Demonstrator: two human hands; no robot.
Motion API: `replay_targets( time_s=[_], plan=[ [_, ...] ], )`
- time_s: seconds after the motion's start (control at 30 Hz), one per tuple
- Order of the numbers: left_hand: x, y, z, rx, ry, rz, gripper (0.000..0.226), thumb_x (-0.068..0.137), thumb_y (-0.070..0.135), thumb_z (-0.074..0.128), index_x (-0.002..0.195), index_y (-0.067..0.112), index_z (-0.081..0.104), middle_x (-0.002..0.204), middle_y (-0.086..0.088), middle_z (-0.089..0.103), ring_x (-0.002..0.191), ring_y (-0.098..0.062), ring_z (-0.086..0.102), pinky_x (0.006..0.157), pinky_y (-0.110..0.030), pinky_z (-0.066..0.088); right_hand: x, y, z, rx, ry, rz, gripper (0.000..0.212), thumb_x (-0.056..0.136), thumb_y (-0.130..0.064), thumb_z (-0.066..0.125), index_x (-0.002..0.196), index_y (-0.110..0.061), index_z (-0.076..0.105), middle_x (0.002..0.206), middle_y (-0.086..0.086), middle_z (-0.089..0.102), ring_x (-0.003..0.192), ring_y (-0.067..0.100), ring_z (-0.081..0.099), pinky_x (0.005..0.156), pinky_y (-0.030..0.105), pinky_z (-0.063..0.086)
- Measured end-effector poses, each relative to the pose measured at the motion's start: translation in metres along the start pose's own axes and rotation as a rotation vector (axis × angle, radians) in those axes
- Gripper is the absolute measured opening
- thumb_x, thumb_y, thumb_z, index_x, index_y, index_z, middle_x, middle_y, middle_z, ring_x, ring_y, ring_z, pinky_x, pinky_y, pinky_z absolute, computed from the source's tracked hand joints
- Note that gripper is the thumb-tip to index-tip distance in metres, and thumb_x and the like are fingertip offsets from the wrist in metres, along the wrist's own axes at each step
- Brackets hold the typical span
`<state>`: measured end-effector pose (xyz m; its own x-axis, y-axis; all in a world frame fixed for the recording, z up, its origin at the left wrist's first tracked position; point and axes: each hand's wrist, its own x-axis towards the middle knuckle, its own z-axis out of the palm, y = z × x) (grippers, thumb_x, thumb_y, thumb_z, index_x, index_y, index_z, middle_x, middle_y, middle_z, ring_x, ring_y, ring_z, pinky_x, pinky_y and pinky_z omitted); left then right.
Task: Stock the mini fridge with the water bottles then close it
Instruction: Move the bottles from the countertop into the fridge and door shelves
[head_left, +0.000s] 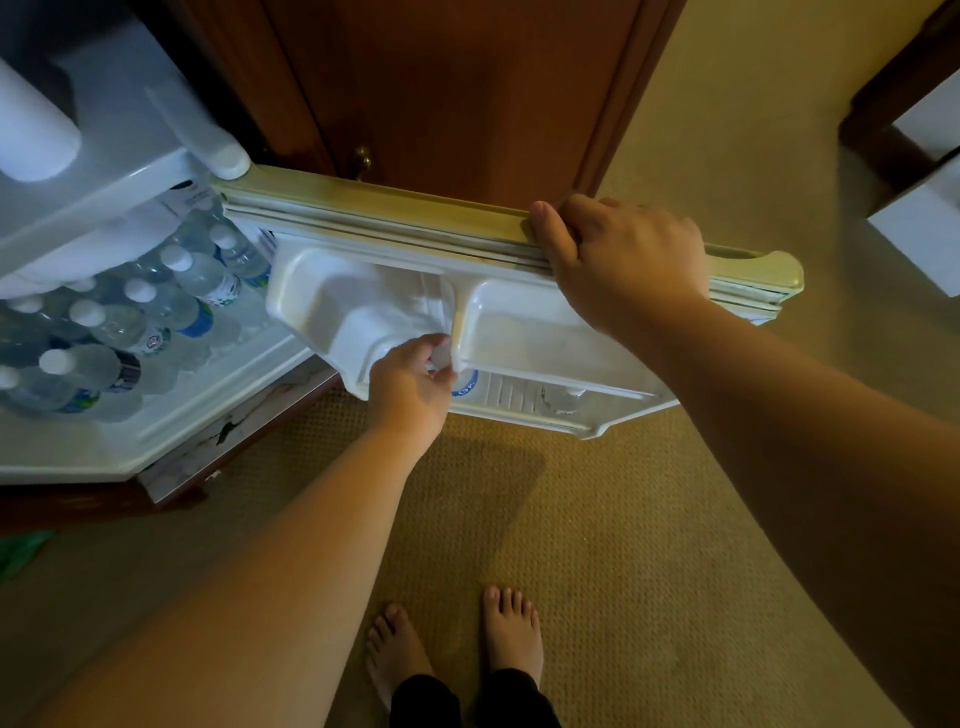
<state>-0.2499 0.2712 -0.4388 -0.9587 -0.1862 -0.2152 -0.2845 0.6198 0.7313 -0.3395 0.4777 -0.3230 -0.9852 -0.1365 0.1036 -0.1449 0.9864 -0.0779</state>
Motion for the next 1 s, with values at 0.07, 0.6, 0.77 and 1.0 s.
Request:
replay_targets(
  time_s=[0.07,0.6,0.77,1.0],
  plan=[
    [-0.003,0.001,0.008,0.035,-0.038,-0.032,0.027,0.094,0.026,0.075,0.119,0.017,0.074,0.113,-0.004,0.073,0.090,-0.011,0.067,0.082,-0.020,0.051,0.001,0.000,0.002,-0.008,0.008,-0.007,0.067,0.100,-0.070,0.008,0.095,-0.028,0.059,0.080,-0.002,0.055,0.073,0.026,0.050,0.065,0.037,0.035],
    [0.004,-0.001,0.040,-0.031,-0.145,-0.166,0.040,0.103,0.043,0.057,0.134,0.019,0.057,0.103,0.005,0.062,0.089,-0.013,0.062,0.072,-0.026,0.047,-0.001,0.000,0.006,-0.006,0.053,-0.017,0.065,0.101,-0.070,0.009,0.091,-0.029,0.058,0.074,-0.003,0.055,0.069,0.026,0.055,0.066,0.038,0.038],
    [-0.001,0.001,0.056,-0.070,-0.185,-0.137,0.042,0.100,0.052,0.058,0.114,0.013,0.064,0.095,-0.003,0.071,0.080,-0.011,0.067,0.062,-0.019,0.051,-0.002,0.000,0.005,-0.021,0.052,-0.011,0.064,0.101,-0.070,0.008,0.089,-0.028,0.057,0.071,-0.004,0.051,0.068,0.025,0.053,0.065,0.037,0.036],
    [-0.003,0.009,0.074,-0.128,-0.168,-0.129,0.042,0.099,0.049,0.061,0.100,0.008,0.064,0.071,-0.002,0.060,0.058,-0.012,0.057,0.043,-0.007,0.039,-0.001,0.000,0.002,-0.016,0.040,-0.017,0.059,0.101,-0.069,0.010,0.088,-0.030,0.052,0.074,-0.004,0.051,0.071,0.026,0.054,0.068,0.038,0.039]
  ],
)
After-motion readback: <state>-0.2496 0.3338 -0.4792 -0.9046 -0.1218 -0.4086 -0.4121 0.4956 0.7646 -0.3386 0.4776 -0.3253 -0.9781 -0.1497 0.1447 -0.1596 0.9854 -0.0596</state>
